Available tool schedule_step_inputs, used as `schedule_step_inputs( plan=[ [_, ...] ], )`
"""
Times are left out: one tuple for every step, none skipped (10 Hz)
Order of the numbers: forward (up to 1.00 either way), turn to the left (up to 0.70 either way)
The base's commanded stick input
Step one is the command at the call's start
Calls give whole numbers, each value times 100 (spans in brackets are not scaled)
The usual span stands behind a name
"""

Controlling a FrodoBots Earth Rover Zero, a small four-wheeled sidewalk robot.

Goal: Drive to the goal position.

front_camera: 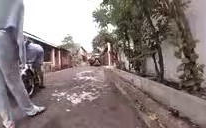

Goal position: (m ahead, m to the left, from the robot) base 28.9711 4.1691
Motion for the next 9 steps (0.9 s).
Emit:
schedule_step_inputs(
  plan=[
    [70, 0],
    [70, 1],
    [70, 27],
    [70, 35],
    [70, 35],
    [70, 35],
    [70, 35],
    [70, 13],
    [70, 0]
  ],
)
